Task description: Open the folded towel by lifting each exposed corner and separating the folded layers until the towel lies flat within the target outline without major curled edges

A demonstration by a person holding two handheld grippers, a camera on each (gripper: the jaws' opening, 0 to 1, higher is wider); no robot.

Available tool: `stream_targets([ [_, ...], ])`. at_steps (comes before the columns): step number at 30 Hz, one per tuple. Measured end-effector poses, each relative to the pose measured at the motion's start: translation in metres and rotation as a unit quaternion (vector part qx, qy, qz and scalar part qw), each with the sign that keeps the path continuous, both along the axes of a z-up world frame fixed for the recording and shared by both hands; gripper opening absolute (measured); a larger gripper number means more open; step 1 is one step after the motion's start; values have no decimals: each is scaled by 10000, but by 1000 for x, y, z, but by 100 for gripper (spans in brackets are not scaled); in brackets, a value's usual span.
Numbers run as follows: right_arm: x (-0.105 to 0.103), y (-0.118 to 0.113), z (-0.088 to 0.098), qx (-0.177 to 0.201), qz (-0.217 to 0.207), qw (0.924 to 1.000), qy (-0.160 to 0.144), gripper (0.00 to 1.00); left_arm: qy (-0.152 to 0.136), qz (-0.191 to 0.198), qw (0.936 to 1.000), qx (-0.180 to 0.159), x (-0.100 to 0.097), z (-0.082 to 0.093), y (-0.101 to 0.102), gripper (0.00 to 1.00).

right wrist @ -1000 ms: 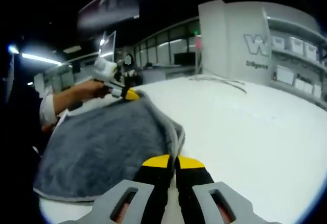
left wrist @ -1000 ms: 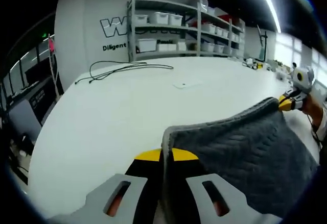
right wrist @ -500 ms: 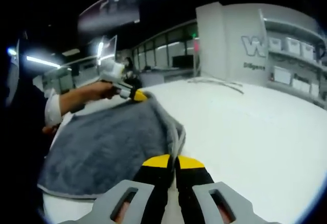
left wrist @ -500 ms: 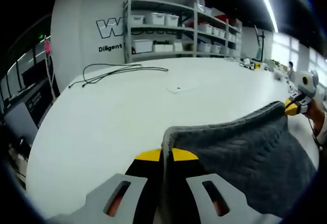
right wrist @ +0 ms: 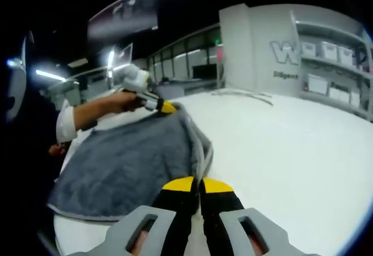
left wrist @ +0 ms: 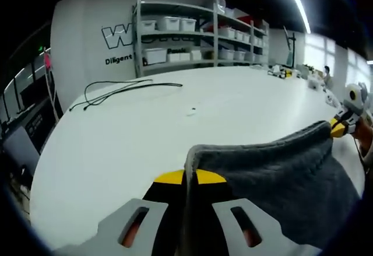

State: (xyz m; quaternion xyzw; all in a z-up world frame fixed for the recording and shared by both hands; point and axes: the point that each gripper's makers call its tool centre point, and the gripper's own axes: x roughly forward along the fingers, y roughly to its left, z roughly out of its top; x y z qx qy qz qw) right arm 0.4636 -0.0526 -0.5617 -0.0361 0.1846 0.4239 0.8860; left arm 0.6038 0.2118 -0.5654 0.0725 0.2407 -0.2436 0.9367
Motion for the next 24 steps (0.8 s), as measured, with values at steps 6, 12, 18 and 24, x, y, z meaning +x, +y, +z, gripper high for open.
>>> stream_targets([
  [6,-3,-9,-1,73,-175,9998,75,0,-27,-181,9998,86,8,2,-16,4],
  [12,-12,-14,-1,397,-474,9978,222,0,-181,-340,9991,198,14,10,-30,4],
  [18,-21,-22,-1,570,-769,9951,227,0,-230,-527,9980,248,22,12,-47,4],
  [24,-26,-32,-3,653,-1010,9924,254,0,-258,-759,9962,347,28,14,-67,4],
])
